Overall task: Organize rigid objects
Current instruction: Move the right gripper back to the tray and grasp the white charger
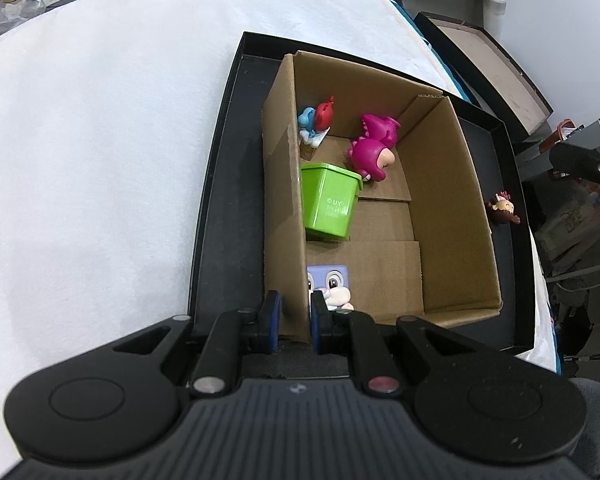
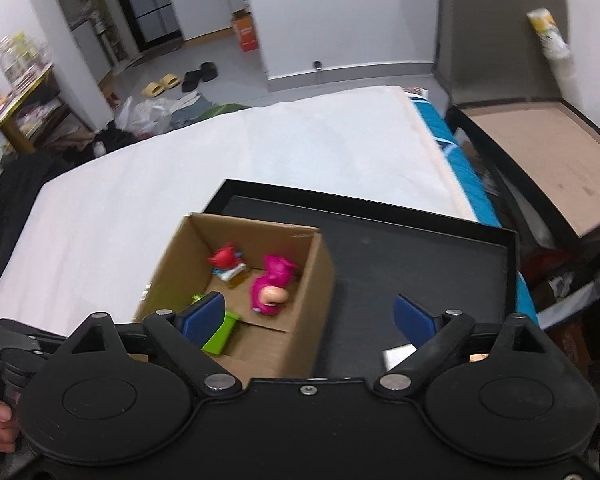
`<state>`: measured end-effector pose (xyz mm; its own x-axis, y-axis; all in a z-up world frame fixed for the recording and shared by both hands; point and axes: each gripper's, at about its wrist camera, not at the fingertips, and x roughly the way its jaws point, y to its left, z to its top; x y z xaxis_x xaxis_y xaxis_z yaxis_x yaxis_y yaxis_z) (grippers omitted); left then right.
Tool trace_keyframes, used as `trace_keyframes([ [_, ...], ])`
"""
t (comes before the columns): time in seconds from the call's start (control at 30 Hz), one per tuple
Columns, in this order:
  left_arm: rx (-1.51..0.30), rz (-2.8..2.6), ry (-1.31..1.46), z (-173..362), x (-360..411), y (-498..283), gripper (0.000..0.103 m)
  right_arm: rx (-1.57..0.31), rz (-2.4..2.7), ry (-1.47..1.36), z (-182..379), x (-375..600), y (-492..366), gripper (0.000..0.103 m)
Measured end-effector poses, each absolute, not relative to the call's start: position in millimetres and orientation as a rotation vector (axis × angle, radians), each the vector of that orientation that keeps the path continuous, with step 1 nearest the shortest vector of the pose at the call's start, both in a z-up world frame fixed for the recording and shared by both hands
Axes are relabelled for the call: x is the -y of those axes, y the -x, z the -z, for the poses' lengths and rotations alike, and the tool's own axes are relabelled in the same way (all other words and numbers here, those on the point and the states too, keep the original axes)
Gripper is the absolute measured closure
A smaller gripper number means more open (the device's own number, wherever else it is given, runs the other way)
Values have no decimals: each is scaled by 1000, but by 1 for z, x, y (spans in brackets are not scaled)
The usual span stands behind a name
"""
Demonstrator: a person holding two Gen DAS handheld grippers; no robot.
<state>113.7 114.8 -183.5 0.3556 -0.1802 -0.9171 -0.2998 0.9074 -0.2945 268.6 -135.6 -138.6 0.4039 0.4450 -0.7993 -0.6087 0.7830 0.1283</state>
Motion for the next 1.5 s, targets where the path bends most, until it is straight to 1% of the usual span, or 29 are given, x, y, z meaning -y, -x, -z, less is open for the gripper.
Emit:
trace_keyframes([
  [0.37,-1228,-97,445,186,-112,-118,90,-1023,-566,152,174,182,-288,14],
  [0.5,-1232,-100,443,186,-111,-118,90,-1057,-555,161,190,189,-291,19],
  [0.63,-1235,-106,440,186,-110,-119,90,-1096,-551,167,206,194,-297,28],
  [0.77,-1228,-113,456,185,-111,-118,90,-1119,-549,206,219,192,-303,28],
  [0.83,-1227,-116,457,185,-110,-118,90,-1134,-547,218,226,191,-307,32],
  [0.9,-1230,-117,456,185,-110,-119,90,-1149,-544,228,232,190,-311,33],
  [1.1,-1240,-119,445,186,-108,-121,90,-1187,-538,279,249,183,-315,34],
  [1.2,-1244,-119,449,187,-108,-122,90,-1203,-533,300,255,180,-317,37],
  [1.37,-1240,-114,455,188,-109,-121,90,-1211,-531,359,263,169,-318,38],
  [1.5,-1239,-112,458,190,-110,-121,90,-1220,-532,403,269,160,-317,46],
])
